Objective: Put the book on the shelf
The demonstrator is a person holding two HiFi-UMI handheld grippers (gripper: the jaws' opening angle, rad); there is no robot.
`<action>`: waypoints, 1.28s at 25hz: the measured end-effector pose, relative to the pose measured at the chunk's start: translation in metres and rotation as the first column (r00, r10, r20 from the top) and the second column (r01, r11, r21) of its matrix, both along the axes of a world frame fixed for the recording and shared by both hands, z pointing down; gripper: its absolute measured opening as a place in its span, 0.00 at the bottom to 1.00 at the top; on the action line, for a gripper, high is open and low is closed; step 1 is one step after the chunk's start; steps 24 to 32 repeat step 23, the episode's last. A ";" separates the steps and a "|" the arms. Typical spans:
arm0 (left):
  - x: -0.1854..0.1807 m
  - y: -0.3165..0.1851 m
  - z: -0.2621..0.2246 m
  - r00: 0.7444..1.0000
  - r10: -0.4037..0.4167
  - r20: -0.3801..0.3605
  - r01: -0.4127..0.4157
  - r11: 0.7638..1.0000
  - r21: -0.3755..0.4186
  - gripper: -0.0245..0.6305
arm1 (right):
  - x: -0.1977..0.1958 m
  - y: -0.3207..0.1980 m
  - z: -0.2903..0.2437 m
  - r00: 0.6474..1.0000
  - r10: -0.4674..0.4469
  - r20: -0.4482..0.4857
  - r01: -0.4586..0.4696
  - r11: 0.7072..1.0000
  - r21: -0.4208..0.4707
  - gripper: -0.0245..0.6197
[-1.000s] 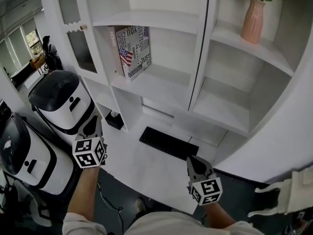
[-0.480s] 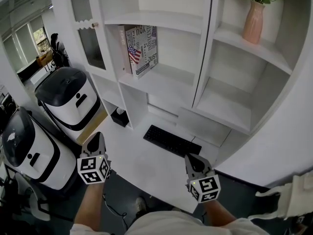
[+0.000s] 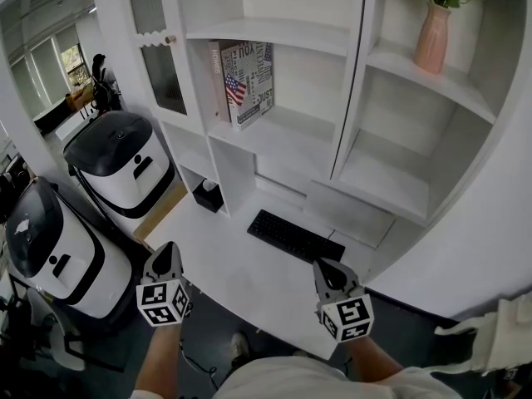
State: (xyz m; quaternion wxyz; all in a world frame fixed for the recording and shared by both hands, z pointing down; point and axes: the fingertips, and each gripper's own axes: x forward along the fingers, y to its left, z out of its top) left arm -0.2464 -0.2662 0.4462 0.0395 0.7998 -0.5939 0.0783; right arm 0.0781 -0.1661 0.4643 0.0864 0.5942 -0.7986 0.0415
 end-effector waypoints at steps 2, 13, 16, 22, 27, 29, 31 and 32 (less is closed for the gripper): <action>-0.001 0.003 0.004 1.000 -0.004 -0.005 0.004 1.000 -0.006 0.04 | -0.001 0.000 -0.001 1.000 -0.002 -0.002 0.002 1.000 0.004 0.04; -0.003 0.005 0.006 1.000 -0.010 -0.012 0.010 1.000 -0.005 0.04 | 0.001 -0.002 -0.007 1.000 0.005 -0.015 -0.005 1.000 0.017 0.04; -0.002 0.006 0.006 1.000 -0.007 -0.012 0.007 1.000 -0.006 0.04 | 0.002 -0.001 -0.007 1.000 0.009 -0.016 -0.009 1.000 0.017 0.04; -0.003 0.007 0.006 1.000 -0.003 -0.009 0.002 1.000 -0.009 0.04 | 0.002 -0.001 -0.008 1.000 0.017 -0.017 -0.017 1.000 0.019 0.04; -0.003 0.008 0.007 1.000 -0.002 -0.009 0.002 1.000 -0.010 0.04 | 0.002 -0.001 -0.008 1.000 0.018 -0.017 -0.018 1.000 0.018 0.04; -0.003 0.008 0.007 1.000 -0.002 -0.009 0.002 1.000 -0.010 0.04 | 0.002 -0.001 -0.008 1.000 0.018 -0.017 -0.018 1.000 0.018 0.04; -0.003 0.008 0.007 1.000 -0.002 -0.009 0.002 1.000 -0.010 0.04 | 0.002 -0.001 -0.008 1.000 0.018 -0.017 -0.018 1.000 0.018 0.04; -0.003 0.008 0.007 1.000 -0.002 -0.009 0.002 1.000 -0.010 0.04 | 0.002 -0.001 -0.008 1.000 0.018 -0.017 -0.018 1.000 0.018 0.04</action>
